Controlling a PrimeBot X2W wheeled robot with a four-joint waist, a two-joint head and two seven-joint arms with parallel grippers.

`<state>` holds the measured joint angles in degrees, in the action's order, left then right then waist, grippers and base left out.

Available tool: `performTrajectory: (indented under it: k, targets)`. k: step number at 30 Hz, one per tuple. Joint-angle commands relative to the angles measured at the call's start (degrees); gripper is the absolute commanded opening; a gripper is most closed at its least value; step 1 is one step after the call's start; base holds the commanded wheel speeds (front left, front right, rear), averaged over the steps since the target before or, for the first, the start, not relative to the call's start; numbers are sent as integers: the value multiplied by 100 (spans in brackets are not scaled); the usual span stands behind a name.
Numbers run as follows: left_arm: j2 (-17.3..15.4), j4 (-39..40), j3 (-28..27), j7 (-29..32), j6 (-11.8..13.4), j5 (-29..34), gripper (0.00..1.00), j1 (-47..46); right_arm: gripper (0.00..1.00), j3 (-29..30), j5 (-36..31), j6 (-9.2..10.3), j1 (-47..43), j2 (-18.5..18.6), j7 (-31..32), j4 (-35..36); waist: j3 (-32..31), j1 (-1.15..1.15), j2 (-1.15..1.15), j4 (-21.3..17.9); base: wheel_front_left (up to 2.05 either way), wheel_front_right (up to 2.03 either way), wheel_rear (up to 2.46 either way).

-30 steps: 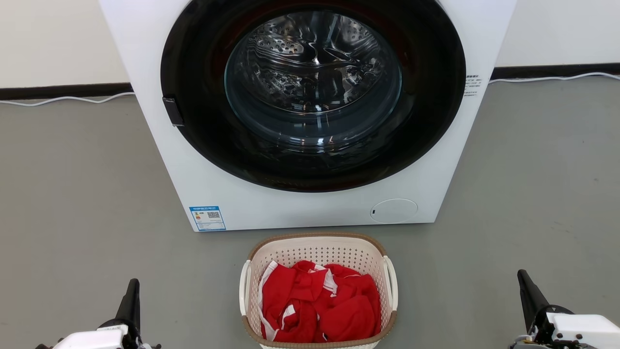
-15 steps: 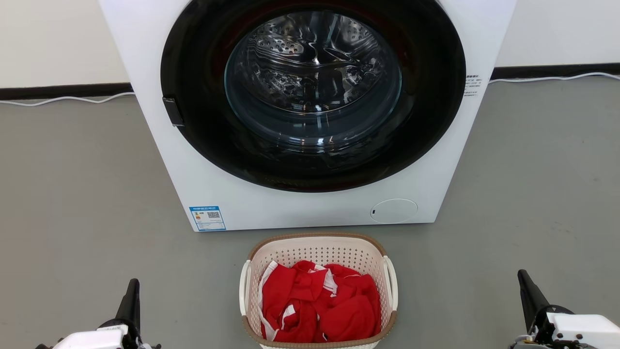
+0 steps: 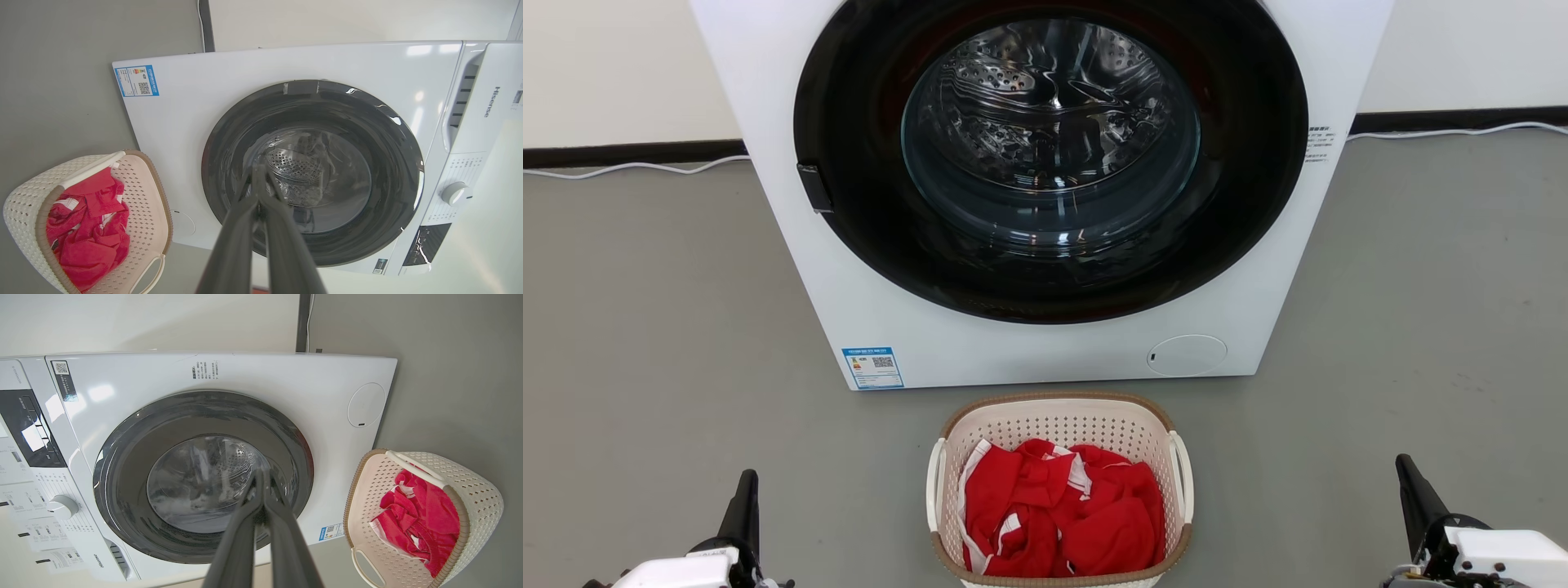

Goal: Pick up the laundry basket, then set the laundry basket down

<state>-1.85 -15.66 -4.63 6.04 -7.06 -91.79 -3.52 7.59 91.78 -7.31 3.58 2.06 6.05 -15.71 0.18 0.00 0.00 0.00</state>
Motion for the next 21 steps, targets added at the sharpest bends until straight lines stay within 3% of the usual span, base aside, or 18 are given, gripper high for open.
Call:
performTrajectory:
  k: [1,21]
  targets:
    - [-103,161,-189,45,-43,-38,0,-267,0,-108,40,-18,260,88,42,168,0,0,0,0,0,0,0]
    - [-103,161,-189,45,-43,-38,0,-267,0,-106,38,-18,260,86,44,168,0,0,0,0,0,0,0]
